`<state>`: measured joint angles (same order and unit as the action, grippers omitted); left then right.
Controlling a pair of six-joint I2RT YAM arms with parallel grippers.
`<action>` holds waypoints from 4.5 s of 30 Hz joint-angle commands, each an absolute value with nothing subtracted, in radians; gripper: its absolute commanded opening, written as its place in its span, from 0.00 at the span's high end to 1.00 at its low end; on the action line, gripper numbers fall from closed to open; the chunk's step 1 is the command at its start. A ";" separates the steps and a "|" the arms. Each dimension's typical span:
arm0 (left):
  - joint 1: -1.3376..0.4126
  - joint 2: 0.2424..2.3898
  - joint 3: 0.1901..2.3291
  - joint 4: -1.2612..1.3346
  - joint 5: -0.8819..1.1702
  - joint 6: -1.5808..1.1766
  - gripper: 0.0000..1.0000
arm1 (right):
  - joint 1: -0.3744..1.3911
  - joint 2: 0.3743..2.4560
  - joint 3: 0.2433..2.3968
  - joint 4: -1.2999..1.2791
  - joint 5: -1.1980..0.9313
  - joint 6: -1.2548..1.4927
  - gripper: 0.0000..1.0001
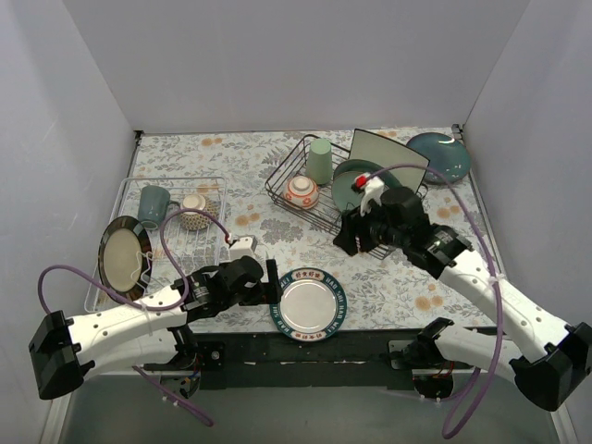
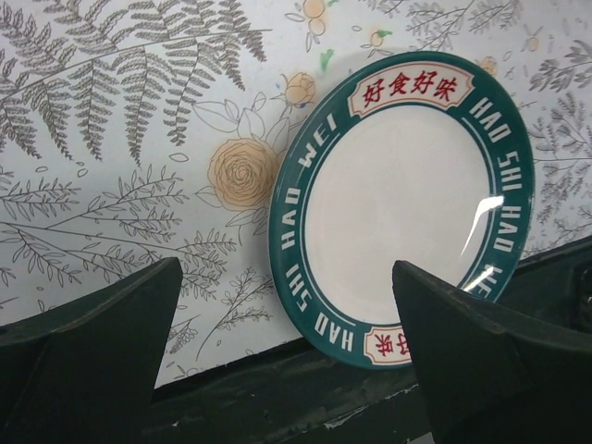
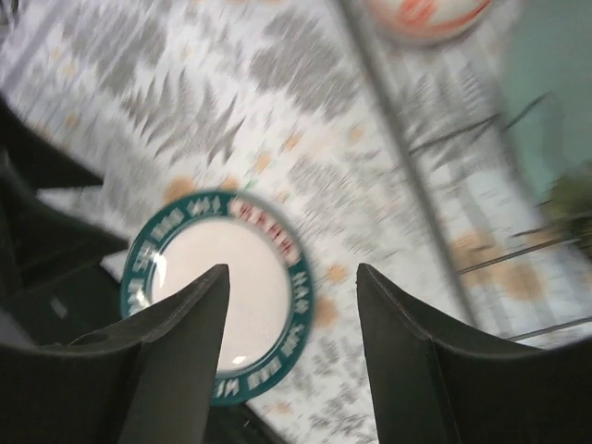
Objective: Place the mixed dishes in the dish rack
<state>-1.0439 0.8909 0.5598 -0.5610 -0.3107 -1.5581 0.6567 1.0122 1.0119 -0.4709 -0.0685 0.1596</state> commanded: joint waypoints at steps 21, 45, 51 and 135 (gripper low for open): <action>-1.048 1.011 0.485 -0.499 -0.241 -1.652 0.02 | 0.857 0.948 0.482 -0.292 -0.052 0.569 0.36; -1.048 1.052 0.482 -0.460 -0.216 -1.641 0.26 | 0.857 0.920 0.319 -0.195 0.003 0.703 0.99; -1.048 1.072 0.486 -0.436 -0.215 -1.626 0.33 | 0.857 0.858 0.336 -0.250 0.104 0.710 0.99; -1.048 0.917 0.572 -0.563 -0.276 -1.531 0.02 | 0.857 1.062 1.154 -0.074 0.758 -0.558 0.99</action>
